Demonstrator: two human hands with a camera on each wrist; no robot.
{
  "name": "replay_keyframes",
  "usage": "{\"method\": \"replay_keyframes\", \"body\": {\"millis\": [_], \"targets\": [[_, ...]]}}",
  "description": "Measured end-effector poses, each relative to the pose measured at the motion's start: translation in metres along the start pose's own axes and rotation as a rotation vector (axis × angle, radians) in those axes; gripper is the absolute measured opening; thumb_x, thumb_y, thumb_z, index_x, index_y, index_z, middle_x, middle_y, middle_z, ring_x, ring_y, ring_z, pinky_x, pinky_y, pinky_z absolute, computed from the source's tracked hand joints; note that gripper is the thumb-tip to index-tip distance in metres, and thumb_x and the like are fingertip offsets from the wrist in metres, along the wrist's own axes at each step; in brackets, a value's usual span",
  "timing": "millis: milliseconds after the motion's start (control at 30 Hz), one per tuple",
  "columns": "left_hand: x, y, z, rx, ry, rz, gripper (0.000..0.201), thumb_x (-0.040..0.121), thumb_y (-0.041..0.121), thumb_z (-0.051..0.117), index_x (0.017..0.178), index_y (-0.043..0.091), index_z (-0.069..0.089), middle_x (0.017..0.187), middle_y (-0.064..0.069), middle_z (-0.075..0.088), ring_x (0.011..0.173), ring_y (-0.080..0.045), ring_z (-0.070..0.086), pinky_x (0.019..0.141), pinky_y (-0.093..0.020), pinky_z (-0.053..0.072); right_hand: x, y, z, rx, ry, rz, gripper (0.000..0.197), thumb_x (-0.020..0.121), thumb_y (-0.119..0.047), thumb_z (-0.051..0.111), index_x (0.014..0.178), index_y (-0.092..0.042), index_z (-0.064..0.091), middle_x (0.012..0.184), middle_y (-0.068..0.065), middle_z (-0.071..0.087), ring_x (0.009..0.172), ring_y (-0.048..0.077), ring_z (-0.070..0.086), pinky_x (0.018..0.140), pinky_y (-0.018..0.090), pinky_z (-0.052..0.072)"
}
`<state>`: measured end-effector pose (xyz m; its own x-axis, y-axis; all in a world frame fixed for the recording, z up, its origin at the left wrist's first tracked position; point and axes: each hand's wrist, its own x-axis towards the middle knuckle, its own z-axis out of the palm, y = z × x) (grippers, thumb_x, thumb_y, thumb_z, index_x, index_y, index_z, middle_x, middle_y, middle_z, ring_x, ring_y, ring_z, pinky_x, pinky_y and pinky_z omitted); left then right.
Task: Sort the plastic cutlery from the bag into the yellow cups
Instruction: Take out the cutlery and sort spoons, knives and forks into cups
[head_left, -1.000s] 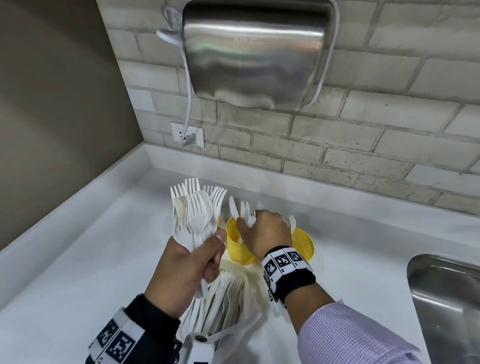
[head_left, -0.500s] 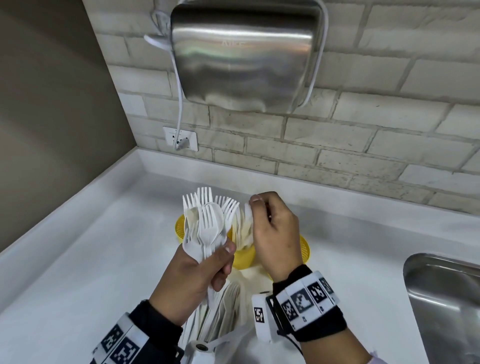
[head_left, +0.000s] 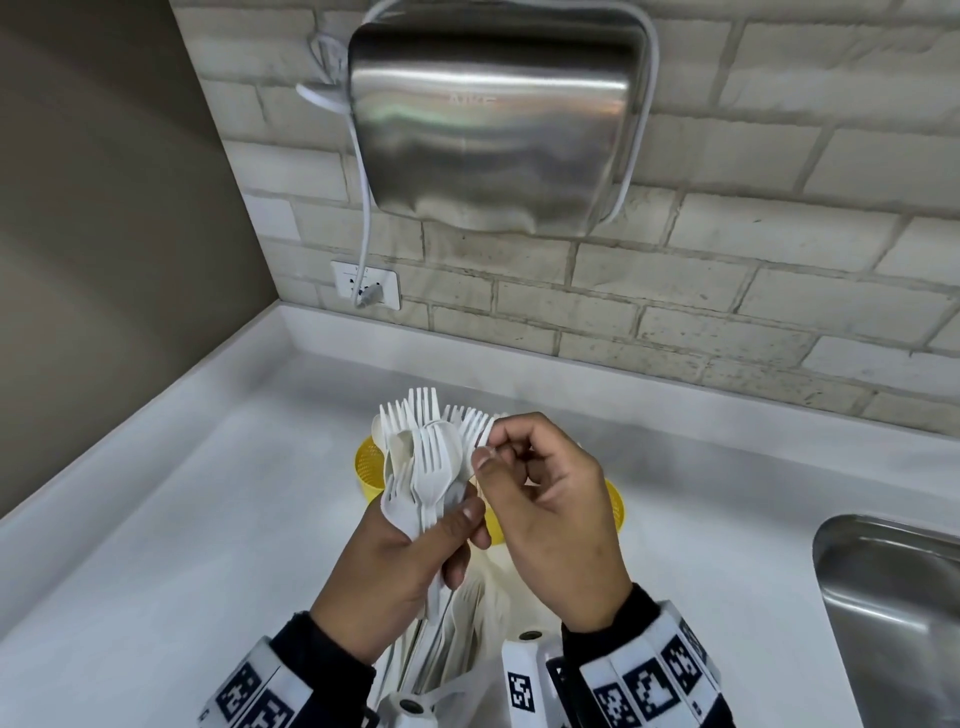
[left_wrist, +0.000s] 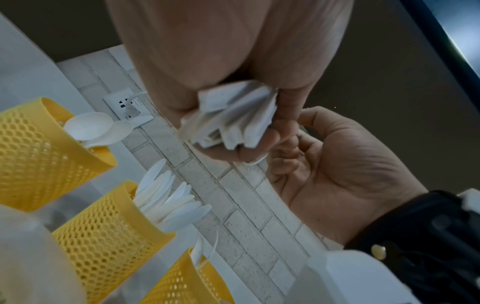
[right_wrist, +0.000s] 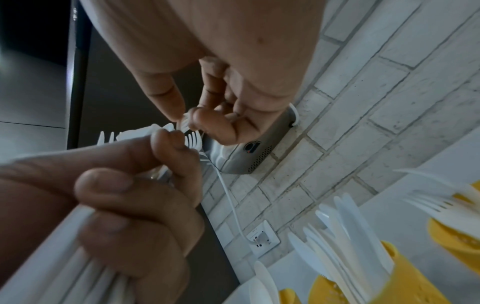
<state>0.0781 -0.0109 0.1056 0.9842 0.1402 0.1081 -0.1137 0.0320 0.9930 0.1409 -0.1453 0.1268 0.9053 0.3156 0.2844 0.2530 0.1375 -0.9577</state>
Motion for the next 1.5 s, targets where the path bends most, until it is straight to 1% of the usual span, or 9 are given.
{"method": "replay_keyframes", "body": {"millis": [167, 367, 600, 700, 800, 967, 1133, 1300, 1500], "targets": [[-0.002, 0.003, 0.006, -0.012, 0.021, -0.003, 0.017, 0.098, 0.011, 0.057, 0.089, 0.000, 0.067, 0.071, -0.006, 0.069, 0.053, -0.021, 0.056, 0.047, -0.021, 0.045, 0.000, 0.000, -0.001, -0.010, 0.080, -0.007, 0.018, 0.096, -0.001, 0.062, 0.085, -0.015, 0.061, 0.072, 0.008, 0.053, 0.053, 0.024, 0.053, 0.047, 0.030, 0.048], [-0.001, 0.005, 0.007, -0.037, 0.050, -0.034, 0.015, 0.100, 0.012, 0.055, 0.109, 0.010, 0.067, 0.092, -0.016, 0.075, 0.059, -0.025, 0.061, 0.049, -0.027, 0.046, -0.001, -0.013, -0.005, 0.007, 0.112, 0.007, 0.009, 0.098, 0.004, 0.056, 0.091, -0.001, 0.057, 0.092, 0.026, 0.053, 0.066, 0.016, 0.053, 0.053, 0.010, 0.048], [0.000, 0.006, 0.008, -0.078, 0.042, -0.036, 0.026, 0.099, 0.013, 0.056, 0.106, 0.033, 0.072, 0.094, -0.017, 0.075, 0.059, -0.028, 0.061, 0.051, -0.034, 0.047, -0.001, -0.015, -0.007, 0.043, 0.010, 0.074, 0.009, 0.101, -0.006, 0.056, 0.100, 0.002, 0.060, 0.101, 0.031, 0.055, 0.079, 0.017, 0.057, 0.059, 0.013, 0.053], [0.000, 0.005, 0.009, -0.115, 0.034, -0.049, 0.017, 0.099, 0.015, 0.063, 0.106, 0.028, 0.072, 0.096, -0.019, 0.075, 0.063, -0.031, 0.063, 0.055, -0.036, 0.050, -0.002, -0.014, -0.009, -0.010, 0.040, 0.011, 0.010, 0.101, -0.002, 0.057, 0.092, 0.002, 0.060, 0.093, 0.028, 0.056, 0.072, 0.016, 0.059, 0.059, 0.011, 0.051], [0.000, 0.004, 0.009, -0.181, 0.044, -0.096, 0.009, 0.092, 0.021, 0.066, 0.099, 0.021, 0.072, 0.101, -0.021, 0.075, 0.068, -0.033, 0.065, 0.059, -0.038, 0.053, 0.003, -0.007, -0.010, 0.036, 0.189, -0.009, 0.015, 0.105, -0.015, 0.052, 0.096, -0.005, 0.060, 0.084, 0.023, 0.063, 0.072, 0.019, 0.066, 0.067, 0.029, 0.057], [-0.001, 0.003, 0.006, -0.145, 0.085, -0.085, 0.020, 0.093, 0.018, 0.062, 0.102, 0.001, 0.062, 0.092, -0.021, 0.073, 0.051, -0.030, 0.054, 0.050, -0.033, 0.048, 0.010, -0.015, -0.020, 0.625, 0.268, 0.122, 0.020, 0.111, -0.020, 0.035, 0.101, -0.019, 0.053, 0.082, 0.010, 0.060, 0.067, 0.027, 0.062, 0.071, 0.045, 0.056], [-0.003, 0.002, 0.005, -0.125, 0.073, -0.114, 0.010, 0.089, 0.019, 0.069, 0.082, 0.012, 0.067, 0.071, -0.016, 0.052, 0.051, -0.023, 0.041, 0.044, -0.027, 0.041, 0.017, -0.011, -0.032, 0.745, 0.258, 0.332, 0.028, 0.110, -0.020, 0.036, 0.113, -0.020, 0.064, 0.069, 0.004, 0.044, 0.050, 0.014, 0.032, 0.048, 0.025, 0.032], [-0.003, 0.005, 0.008, -0.171, 0.063, -0.125, 0.007, 0.085, 0.022, 0.069, 0.088, 0.016, 0.068, 0.071, -0.015, 0.041, 0.055, -0.023, 0.041, 0.045, -0.028, 0.042, 0.009, -0.005, -0.024, 0.548, 0.134, 0.442, 0.075, 0.096, -0.067, 0.034, 0.124, -0.005, 0.067, 0.075, 0.001, 0.047, 0.052, 0.012, 0.030, 0.051, 0.030, 0.017], [-0.002, 0.010, 0.011, -0.131, -0.029, -0.066, 0.019, 0.098, 0.011, 0.063, 0.102, 0.027, 0.073, 0.065, -0.003, 0.053, 0.054, -0.022, 0.042, 0.047, -0.029, 0.045, 0.001, 0.000, -0.009, 0.217, -0.021, 0.372, 0.017, 0.097, -0.018, 0.066, 0.102, -0.002, 0.067, 0.062, 0.020, 0.049, 0.049, 0.027, 0.040, 0.050, 0.036, 0.033]]}}
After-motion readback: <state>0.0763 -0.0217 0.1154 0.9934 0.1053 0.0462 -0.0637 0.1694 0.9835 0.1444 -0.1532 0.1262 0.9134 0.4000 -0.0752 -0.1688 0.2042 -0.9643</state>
